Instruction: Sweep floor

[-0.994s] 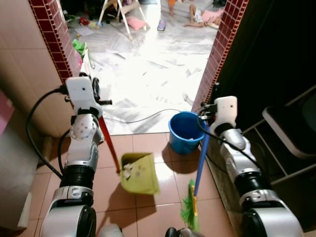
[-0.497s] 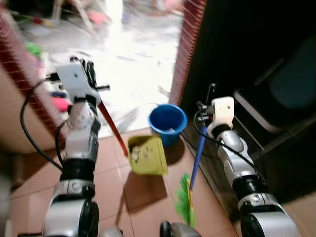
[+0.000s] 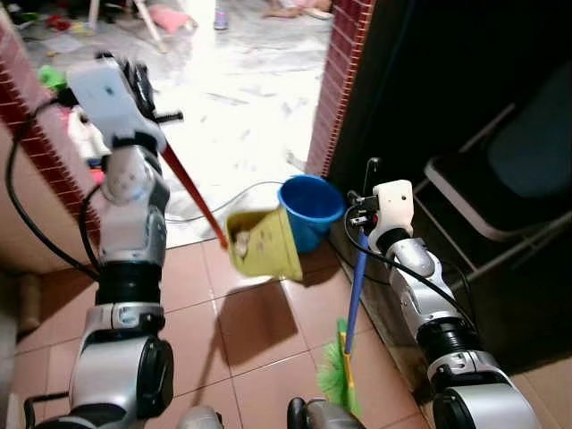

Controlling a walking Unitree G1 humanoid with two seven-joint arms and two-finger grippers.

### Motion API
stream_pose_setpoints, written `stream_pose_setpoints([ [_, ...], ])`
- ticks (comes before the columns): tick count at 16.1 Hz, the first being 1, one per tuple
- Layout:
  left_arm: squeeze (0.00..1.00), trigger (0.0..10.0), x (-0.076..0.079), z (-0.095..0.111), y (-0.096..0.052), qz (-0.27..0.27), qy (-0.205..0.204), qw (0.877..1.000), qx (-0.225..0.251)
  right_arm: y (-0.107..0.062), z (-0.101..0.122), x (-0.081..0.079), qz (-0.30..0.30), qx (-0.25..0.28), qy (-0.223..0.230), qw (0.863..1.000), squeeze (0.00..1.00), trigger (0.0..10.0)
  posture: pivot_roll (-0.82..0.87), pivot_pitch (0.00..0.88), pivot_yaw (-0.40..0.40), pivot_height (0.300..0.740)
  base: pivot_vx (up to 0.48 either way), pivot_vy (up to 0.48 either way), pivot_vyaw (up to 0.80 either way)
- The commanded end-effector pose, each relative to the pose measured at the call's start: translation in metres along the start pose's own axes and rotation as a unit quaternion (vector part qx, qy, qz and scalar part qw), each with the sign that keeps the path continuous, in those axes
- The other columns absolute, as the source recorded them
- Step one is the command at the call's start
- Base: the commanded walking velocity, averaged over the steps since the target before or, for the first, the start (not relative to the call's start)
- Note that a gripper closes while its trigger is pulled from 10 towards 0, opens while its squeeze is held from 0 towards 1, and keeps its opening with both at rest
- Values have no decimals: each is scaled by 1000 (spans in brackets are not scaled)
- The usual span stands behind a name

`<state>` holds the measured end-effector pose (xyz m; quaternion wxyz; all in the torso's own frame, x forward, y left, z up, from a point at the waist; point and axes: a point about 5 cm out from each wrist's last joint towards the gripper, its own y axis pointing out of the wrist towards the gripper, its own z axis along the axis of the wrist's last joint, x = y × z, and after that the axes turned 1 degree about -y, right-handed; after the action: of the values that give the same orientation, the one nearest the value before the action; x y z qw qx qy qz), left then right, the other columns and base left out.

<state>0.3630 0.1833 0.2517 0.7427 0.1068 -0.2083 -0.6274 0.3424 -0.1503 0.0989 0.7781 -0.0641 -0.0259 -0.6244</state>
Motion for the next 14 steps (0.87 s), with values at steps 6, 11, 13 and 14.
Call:
stream_pose_setpoints([
  [6,0,10000,-12,8,-14,10,28,999,23,-15,-17,18,-47,-47,-16,998,0,10000,-4,0,-43,740,0,0,0],
  [11,0,10000,-7,41,0,-2,38,995,93,-33,-34,17,-54,-75,-20,996,0,10000,-11,0,-36,740,0,0,-266],
  [13,0,10000,-1,48,6,-15,34,994,107,-35,-36,14,-49,-76,-19,996,0,10000,-22,0,-24,740,274,0,-800],
  [14,0,10000,3,49,8,-19,33,994,106,-37,-37,12,-49,-78,-17,996,0,10000,-28,0,-16,740,334,0,-800],
])
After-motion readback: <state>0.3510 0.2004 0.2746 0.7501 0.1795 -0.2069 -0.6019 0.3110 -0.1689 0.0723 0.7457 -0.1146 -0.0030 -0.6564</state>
